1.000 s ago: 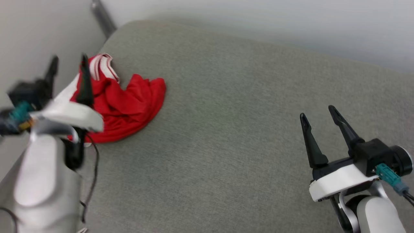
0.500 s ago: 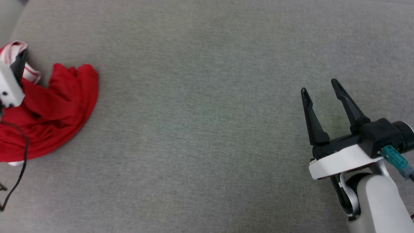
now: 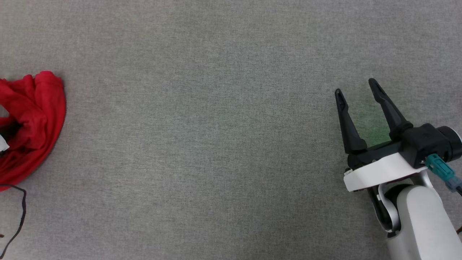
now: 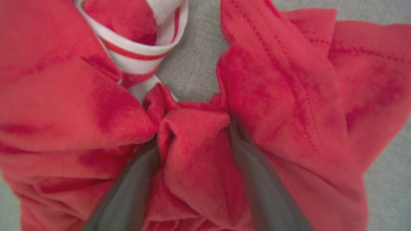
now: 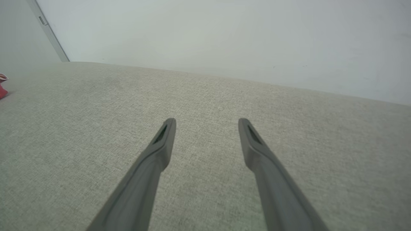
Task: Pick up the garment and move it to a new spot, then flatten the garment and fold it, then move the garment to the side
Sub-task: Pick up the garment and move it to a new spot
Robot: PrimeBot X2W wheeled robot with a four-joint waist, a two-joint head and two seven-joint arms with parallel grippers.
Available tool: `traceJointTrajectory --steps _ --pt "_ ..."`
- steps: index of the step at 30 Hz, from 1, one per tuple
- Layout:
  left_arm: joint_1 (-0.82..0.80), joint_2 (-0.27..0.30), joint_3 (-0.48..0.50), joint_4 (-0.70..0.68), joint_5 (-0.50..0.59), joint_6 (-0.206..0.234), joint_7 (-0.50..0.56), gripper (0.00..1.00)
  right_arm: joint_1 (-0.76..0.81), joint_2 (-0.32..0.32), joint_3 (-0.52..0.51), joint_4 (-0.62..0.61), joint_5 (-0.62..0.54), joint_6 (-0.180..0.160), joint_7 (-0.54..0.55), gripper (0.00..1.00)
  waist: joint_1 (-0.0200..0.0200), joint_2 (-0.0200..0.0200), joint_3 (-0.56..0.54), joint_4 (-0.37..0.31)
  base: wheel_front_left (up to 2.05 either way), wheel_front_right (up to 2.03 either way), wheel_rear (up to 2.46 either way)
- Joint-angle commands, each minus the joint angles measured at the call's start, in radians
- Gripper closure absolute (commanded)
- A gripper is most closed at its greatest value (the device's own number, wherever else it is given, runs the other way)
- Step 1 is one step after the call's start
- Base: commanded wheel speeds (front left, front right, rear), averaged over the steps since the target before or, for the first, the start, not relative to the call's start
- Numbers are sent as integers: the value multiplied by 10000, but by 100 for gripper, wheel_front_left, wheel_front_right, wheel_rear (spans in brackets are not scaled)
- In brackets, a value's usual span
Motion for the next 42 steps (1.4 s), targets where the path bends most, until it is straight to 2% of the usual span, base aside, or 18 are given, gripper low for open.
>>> traceJointTrajectory --steps 1,2,6,13,21,27,32,42 --pt "450 -381 -288 281 69 60 279 75 -114 -42 -10 27 14 -7 -17 0 -1 -1 -9 39 0 0 0" --pt "427 -426 -318 260 89 88 258 100 -109 -58 1 52 13 -5 -3 0 -1 -1 -54 71 0 0 0" --pt "105 -227 -520 -77 566 186 -398 100 -86 -93 46 80 40 -7 42 0 -1 -1 -318 204 0 0 0" --pt "-782 11 -851 -532 1710 609 -2387 100 324 -18 -33 231 127 -7 67 0 -1 -1 -1255 499 0 0 0" --pt "-1824 -356 -1298 -765 2656 567 -5172 100 846 205 -191 379 199 -7 130 0 -1 -1 -2544 562 0 0 0" --pt "-2249 -935 -1746 -867 3101 396 -6891 100 1251 391 -217 419 246 -7 151 0 -1 -1 -3461 165 0 0 0" --pt "-2333 -1719 -2045 -994 3136 333 -7937 100 1582 479 -372 353 224 -7 275 0 -1 -1 -3962 -358 0 0 0" --pt "-1738 -3781 -3081 -1997 3003 237 -8761 100 2065 570 -736 -48 159 -7 557 0 -1 -1 -4137 -1523 0 0 0"
